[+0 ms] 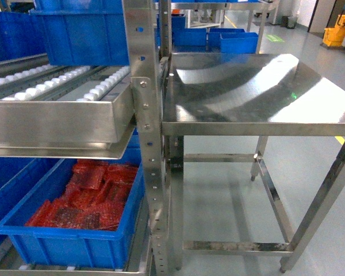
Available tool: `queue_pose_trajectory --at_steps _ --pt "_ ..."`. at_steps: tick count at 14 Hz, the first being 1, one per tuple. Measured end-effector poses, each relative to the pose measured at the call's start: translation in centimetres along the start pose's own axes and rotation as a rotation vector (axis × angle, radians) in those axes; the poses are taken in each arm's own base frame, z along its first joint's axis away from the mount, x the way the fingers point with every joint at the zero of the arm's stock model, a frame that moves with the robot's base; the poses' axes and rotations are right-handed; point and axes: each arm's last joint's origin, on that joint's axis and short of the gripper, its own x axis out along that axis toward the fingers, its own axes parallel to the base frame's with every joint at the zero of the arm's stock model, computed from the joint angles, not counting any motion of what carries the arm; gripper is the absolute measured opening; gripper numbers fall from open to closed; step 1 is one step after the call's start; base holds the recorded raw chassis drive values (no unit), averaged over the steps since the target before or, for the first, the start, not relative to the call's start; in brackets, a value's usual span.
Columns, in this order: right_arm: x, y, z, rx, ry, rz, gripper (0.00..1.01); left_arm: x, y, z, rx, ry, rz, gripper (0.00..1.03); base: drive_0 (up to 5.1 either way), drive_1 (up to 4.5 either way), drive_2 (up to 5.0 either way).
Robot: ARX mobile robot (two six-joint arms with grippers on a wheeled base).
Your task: Pick blue part to blue bin on bottom shelf
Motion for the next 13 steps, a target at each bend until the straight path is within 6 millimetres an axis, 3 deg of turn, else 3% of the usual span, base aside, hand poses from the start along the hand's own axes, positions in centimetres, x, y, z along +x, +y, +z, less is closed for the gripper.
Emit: queue_pose_trajectory --at_steps 3,13 --pt "0.0 0.0 -0.01 0.0 0.002 0.0 0.98 0.0 0.0 -0.01 0.0 0.001 -0.001 0.44 0.1 4.11 -3.9" --pt "0.0 0.0 0.02 0.0 -0.002 0.0 0.98 0.03 -0.01 0.01 0.0 -0.001 0.0 0.44 -5.0 2.35 2.3"
